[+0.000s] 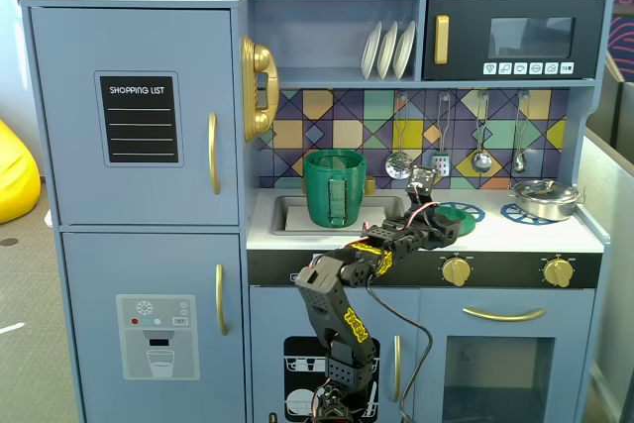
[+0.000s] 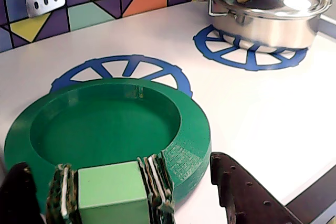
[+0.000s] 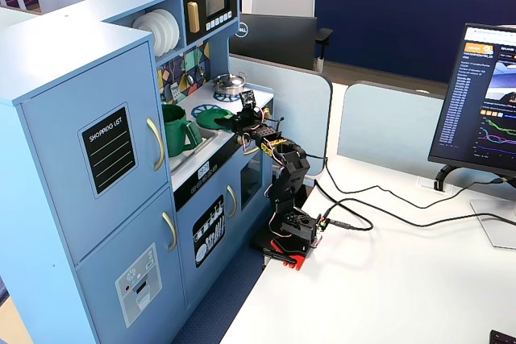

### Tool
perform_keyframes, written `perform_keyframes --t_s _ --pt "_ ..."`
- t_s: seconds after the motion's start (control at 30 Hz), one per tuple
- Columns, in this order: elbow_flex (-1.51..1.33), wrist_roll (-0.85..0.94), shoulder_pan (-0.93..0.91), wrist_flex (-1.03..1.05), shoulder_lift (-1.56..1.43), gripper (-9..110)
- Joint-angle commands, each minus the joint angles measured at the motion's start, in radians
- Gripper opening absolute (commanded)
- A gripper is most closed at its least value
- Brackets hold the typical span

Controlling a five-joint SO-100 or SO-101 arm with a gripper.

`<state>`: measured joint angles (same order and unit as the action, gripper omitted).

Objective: Pick up the lid from the counter and put it on the green recipient

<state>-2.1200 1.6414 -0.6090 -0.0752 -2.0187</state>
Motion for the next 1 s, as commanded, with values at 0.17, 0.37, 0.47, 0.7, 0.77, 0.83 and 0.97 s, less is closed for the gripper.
perform_keyframes --t_s 0.17,0.37,0.47,0.7,0.77,0.83,0.97 --pt "0.115 0.069 0.038 0.097 0.014 0" --pt "0.244 0.054 0.063 0.118 0.002 0" --pt "0.388 0.038 0.084 0.193 -0.006 0" --pt "0.673 -0.002 0.169 0.431 -0.040 0" --pt "0.723 -0.012 0.206 0.518 -0.061 0" --pt "0.770 -0.018 0.242 0.595 -0.072 0" --pt "0.827 -0.002 0.327 0.658 -0.077 0"
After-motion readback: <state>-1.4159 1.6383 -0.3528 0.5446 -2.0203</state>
